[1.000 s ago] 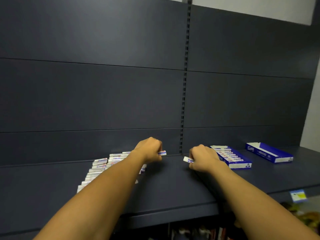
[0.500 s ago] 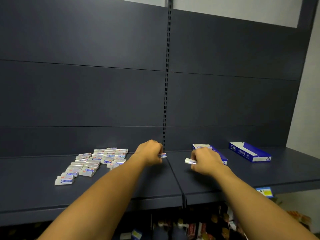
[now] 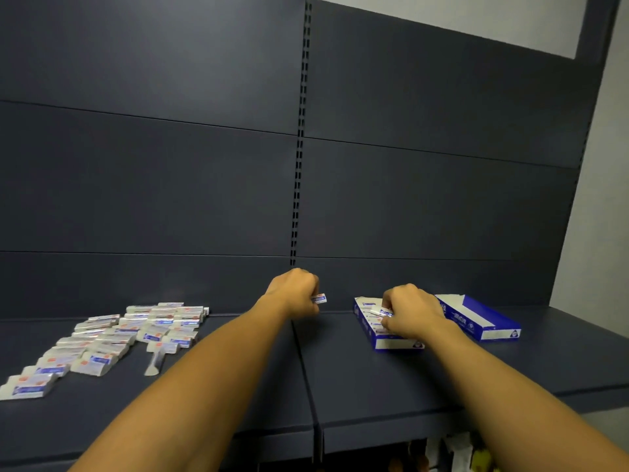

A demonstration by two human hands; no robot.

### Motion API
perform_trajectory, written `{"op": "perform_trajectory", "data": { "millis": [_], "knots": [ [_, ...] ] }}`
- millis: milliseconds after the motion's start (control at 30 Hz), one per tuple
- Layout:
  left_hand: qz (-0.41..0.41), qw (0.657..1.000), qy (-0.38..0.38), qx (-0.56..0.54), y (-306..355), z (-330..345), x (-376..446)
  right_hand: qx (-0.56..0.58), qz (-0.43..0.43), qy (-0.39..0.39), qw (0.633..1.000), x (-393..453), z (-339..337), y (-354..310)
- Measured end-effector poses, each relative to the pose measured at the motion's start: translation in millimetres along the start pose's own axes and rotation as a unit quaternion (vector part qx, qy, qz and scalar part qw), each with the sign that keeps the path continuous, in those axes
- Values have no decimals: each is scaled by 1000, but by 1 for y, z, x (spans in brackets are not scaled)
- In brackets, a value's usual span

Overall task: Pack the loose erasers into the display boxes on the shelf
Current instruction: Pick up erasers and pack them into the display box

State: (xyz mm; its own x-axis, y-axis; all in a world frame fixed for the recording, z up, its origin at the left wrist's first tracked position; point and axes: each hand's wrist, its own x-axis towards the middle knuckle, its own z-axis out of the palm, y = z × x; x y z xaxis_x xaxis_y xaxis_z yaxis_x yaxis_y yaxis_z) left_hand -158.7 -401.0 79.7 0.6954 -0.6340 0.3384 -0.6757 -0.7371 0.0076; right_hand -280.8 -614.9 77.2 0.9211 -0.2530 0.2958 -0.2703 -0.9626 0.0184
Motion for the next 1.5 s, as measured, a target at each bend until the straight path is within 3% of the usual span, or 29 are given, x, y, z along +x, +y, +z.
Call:
{"op": "perform_trajectory", "data": {
  "millis": [467, 667, 933, 1233, 1500],
  "knots": [
    [15, 999, 4, -43, 42, 38, 95, 26, -2, 12, 1000, 77, 22, 77],
    [-5, 998, 4, -58, 65, 58, 113, 57, -55, 9, 997, 103, 44, 100],
    [-62, 988, 79, -115, 82, 96, 128, 138, -98, 50, 984, 130, 96, 111],
    [-28, 993, 84, -81, 87, 115, 137, 205, -77, 85, 972, 141, 128, 122],
    [-31, 993, 65, -94, 92, 133, 139, 243, -56, 71, 966, 146, 138, 128]
  ]
}}
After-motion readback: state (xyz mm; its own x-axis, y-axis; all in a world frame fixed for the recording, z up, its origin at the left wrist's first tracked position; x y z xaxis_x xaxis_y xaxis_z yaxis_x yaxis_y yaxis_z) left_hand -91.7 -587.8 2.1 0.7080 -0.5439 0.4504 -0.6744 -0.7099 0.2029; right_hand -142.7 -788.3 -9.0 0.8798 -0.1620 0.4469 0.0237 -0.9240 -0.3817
